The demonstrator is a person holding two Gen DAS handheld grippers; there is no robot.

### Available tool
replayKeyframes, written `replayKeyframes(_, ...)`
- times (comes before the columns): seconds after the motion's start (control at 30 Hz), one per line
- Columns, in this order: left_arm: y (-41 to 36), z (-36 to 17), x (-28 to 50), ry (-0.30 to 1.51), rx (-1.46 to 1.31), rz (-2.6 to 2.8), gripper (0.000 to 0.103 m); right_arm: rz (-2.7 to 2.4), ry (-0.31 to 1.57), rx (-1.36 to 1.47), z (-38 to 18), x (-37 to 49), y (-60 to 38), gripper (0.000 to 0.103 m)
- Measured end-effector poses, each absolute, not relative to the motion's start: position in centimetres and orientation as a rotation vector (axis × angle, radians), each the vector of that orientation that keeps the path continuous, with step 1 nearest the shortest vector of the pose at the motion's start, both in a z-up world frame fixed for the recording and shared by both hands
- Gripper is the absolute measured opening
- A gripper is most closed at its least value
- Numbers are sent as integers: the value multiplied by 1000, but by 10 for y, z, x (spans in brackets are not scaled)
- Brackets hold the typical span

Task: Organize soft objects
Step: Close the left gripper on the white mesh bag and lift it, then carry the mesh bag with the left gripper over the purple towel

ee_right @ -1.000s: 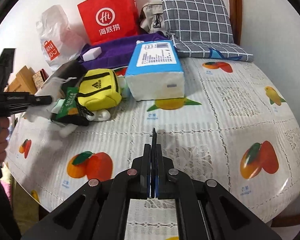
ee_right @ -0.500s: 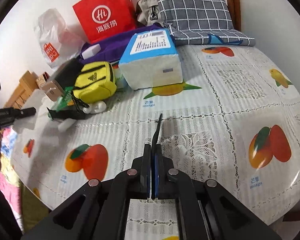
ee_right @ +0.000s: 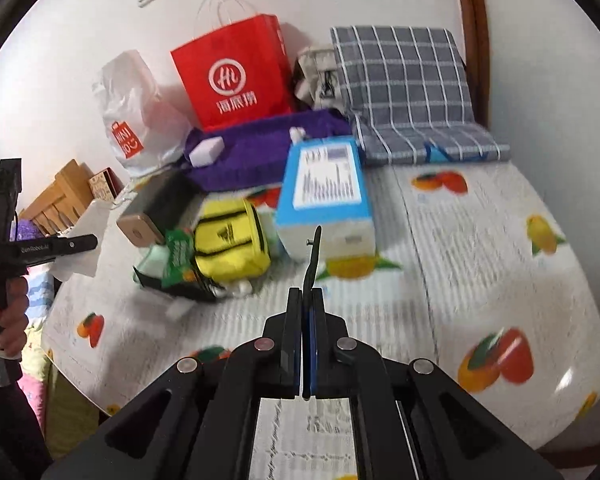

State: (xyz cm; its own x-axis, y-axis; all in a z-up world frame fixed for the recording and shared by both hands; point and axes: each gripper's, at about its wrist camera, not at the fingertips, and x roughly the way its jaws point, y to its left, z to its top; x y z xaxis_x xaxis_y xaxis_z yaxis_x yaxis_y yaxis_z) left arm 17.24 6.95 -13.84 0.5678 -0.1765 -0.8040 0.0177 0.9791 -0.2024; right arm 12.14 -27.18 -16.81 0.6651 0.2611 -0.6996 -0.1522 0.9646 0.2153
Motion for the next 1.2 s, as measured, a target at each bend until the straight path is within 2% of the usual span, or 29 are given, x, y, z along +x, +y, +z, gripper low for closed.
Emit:
replayKeyframes(0.63,59,-89,219,858,-84,-26,10,316,719,62,-102,196,-236,3)
replayKeyframes(1.2,51,-67,279,793,-57,-19,10,329,705,63,-88,281,-220,3)
